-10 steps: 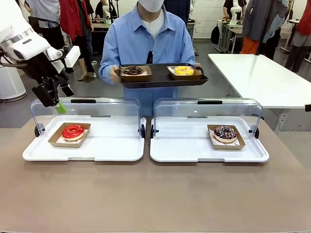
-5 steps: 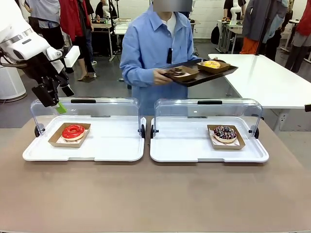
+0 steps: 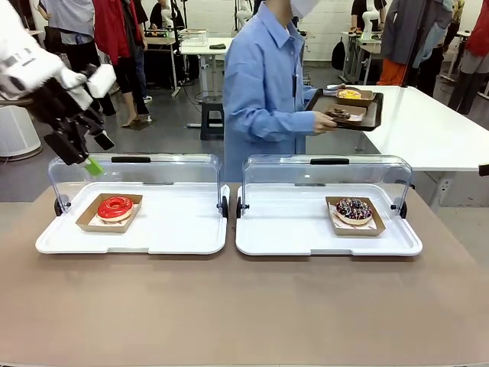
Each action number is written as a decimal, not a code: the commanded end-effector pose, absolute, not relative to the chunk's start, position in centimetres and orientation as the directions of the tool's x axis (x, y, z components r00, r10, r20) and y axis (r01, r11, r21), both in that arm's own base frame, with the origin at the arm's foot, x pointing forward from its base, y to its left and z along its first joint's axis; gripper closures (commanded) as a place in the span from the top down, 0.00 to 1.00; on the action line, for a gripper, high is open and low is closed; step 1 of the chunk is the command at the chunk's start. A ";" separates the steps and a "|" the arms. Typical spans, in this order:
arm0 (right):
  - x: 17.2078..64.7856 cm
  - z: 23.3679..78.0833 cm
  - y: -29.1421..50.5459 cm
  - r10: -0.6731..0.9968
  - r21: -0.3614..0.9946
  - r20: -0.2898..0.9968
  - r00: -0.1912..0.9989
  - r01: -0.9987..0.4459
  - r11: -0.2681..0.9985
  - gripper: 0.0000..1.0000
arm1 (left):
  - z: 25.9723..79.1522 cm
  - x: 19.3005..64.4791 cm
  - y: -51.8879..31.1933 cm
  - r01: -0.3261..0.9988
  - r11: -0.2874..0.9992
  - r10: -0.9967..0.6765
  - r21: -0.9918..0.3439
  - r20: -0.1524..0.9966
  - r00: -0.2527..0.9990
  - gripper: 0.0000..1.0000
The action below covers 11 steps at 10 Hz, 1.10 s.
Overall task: Provide the desired donut to the person.
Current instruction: Place the picked Paper togo box onto the Handle tray extended by the person.
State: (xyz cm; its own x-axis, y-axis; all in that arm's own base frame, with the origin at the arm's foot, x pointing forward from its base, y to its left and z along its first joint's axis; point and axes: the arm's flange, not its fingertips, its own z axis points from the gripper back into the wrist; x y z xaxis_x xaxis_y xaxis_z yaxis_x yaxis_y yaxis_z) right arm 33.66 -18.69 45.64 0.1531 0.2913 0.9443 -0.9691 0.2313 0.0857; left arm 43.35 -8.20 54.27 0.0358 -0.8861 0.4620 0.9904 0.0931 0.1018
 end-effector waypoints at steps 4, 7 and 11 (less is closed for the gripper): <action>33.5 45.6 -18.8 0.287 0.075 0.948 0.139 -0.972 0.222 1.00 | 54.5 38.9 4.1 0.998 0.063 -0.584 0.021 0.811 0.020 1.00; 33.5 45.6 -18.8 0.287 0.075 0.948 0.139 -0.972 0.222 1.00 | 52.2 38.0 10.5 0.992 0.110 -0.497 -0.054 0.862 0.102 1.00; 33.5 45.6 -18.8 0.287 0.075 0.948 0.139 -0.972 0.222 1.00 | 47.3 38.7 14.9 0.989 0.141 -0.462 -0.038 0.881 0.100 1.00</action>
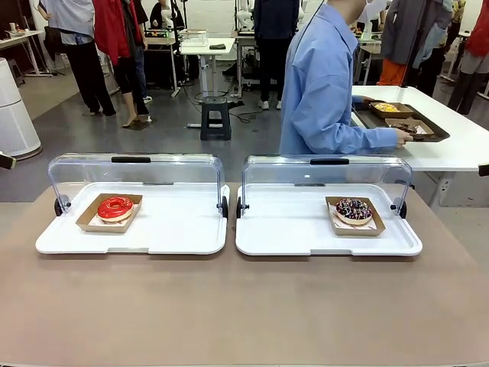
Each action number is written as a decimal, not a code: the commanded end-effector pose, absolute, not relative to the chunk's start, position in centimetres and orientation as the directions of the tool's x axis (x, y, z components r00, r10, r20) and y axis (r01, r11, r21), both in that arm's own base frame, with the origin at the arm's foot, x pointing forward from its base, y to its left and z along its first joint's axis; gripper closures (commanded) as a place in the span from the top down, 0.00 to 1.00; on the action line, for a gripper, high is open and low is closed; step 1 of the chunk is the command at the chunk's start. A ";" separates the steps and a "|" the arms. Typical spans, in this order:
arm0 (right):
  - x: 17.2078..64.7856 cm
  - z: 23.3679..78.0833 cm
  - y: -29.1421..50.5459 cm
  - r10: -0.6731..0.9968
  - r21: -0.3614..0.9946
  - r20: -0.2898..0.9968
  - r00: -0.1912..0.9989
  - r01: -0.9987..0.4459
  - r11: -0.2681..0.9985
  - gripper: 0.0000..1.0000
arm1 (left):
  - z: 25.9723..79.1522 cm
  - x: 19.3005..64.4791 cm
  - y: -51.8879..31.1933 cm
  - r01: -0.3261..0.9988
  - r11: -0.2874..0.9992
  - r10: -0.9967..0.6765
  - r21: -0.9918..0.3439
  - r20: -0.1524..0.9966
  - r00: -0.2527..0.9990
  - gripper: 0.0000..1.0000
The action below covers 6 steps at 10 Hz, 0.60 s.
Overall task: Provide the desired donut to the person.
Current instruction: Place the picked Paper togo box onto the Handle tray extended by the person.
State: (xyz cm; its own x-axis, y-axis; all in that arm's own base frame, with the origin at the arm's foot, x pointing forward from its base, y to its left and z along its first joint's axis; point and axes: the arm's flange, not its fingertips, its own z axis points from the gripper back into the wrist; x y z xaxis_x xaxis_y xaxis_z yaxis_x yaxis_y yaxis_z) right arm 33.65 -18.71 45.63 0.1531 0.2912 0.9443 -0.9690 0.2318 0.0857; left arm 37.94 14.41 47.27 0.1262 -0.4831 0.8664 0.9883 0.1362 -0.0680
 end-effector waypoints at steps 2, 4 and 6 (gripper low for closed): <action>33.5 45.6 -18.8 0.287 0.075 0.948 0.139 -0.972 0.222 1.00 | 45.8 39.0 16.3 0.980 0.191 -0.446 -0.060 0.884 0.141 1.00; 33.5 45.6 -18.8 0.287 0.075 0.948 0.139 -0.972 0.222 1.00 | 44.7 40.3 17.2 0.965 0.239 -0.426 -0.110 0.881 0.206 1.00; 33.5 45.6 -18.8 0.287 0.075 0.948 0.139 -0.972 0.222 1.00 | 44.2 40.7 17.5 0.955 0.267 -0.417 -0.126 0.878 0.233 1.00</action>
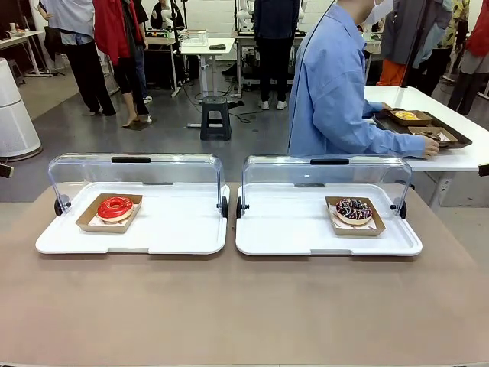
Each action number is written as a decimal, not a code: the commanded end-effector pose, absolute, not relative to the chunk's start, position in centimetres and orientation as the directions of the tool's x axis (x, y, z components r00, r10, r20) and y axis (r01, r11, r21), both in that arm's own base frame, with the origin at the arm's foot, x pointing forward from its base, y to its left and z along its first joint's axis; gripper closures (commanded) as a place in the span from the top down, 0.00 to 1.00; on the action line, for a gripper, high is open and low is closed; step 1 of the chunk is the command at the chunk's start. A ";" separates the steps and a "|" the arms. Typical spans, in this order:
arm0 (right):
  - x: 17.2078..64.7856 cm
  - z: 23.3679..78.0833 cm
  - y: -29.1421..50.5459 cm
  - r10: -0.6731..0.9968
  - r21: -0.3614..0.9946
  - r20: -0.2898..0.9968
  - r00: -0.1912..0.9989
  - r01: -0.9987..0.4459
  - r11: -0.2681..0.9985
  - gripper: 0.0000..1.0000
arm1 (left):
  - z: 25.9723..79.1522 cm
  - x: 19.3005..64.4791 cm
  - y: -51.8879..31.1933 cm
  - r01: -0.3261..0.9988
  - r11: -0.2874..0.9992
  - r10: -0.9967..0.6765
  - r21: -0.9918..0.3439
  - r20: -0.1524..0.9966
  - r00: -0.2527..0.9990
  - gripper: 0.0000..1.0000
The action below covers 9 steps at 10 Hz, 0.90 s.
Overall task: Provide the desired donut to the person.
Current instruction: Place the picked Paper togo box onto the Handle tray extended by the person.
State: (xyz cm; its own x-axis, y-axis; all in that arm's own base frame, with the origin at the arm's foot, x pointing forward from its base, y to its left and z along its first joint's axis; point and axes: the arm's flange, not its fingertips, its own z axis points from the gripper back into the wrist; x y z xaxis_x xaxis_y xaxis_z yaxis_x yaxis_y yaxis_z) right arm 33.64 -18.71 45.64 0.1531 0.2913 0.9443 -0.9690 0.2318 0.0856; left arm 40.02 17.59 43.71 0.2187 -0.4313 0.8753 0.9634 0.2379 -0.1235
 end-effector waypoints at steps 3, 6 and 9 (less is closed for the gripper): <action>33.5 45.6 -18.8 0.287 0.075 0.948 0.139 -0.972 0.222 1.00 | 44.1 40.9 17.3 0.968 0.225 -0.422 -0.109 0.885 0.198 1.00; 33.5 45.6 -18.8 0.287 0.075 0.948 0.139 -0.972 0.222 1.00 | 43.7 40.4 17.5 0.962 0.241 -0.427 -0.124 0.877 0.220 1.00; 33.5 45.6 -18.8 0.287 0.075 0.948 0.139 -0.972 0.222 1.00 | 43.7 40.4 17.5 0.962 0.241 -0.427 -0.124 0.877 0.220 1.00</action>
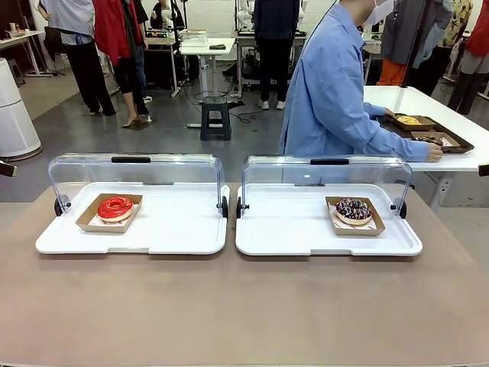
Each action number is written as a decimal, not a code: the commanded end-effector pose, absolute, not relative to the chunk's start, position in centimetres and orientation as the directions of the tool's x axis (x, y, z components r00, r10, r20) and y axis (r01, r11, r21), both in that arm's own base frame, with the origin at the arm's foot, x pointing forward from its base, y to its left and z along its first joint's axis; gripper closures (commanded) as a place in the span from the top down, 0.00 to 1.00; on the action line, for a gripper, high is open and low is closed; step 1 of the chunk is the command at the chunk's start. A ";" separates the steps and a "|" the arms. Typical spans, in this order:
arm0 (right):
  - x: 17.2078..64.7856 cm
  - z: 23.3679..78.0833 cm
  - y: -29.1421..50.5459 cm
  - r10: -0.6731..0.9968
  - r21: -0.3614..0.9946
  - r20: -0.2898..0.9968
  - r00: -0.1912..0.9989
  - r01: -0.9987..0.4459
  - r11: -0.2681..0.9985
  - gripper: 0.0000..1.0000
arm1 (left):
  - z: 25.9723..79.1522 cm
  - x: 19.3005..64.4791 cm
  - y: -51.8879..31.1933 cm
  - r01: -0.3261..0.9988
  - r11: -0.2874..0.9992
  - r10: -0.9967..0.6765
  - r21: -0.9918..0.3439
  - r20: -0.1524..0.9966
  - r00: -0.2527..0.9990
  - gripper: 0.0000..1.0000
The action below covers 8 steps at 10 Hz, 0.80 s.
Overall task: Provide the desired donut to the person.
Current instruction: Place the picked Paper togo box onto the Handle tray extended by the person.
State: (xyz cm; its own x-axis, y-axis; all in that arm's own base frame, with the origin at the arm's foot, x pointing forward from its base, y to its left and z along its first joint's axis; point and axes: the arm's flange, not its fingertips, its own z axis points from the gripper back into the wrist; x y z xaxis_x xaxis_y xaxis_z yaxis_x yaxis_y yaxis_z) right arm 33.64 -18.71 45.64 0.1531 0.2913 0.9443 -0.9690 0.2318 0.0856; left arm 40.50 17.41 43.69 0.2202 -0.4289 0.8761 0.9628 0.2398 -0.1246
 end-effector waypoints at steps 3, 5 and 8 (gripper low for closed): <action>33.5 45.6 -18.8 0.287 0.075 0.948 0.139 -0.972 0.222 1.00 | 43.7 40.4 17.5 0.962 0.241 -0.427 -0.124 0.877 0.220 1.00; 33.5 45.6 -18.8 0.287 0.075 0.948 0.139 -0.972 0.222 1.00 | 43.7 40.4 17.5 0.962 0.241 -0.427 -0.124 0.877 0.220 1.00; 33.5 45.6 -18.8 0.287 0.075 0.948 0.139 -0.972 0.222 1.00 | 43.7 40.4 17.5 0.962 0.241 -0.427 -0.124 0.877 0.220 1.00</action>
State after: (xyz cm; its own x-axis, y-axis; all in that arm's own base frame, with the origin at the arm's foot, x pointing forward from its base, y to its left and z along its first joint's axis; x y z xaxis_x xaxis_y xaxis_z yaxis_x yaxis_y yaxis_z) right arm 33.64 -18.71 45.64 0.1530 0.2913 0.9443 -0.9690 0.2318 0.0855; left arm 40.52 17.36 43.69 0.2199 -0.4294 0.8760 0.9630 0.2388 -0.1247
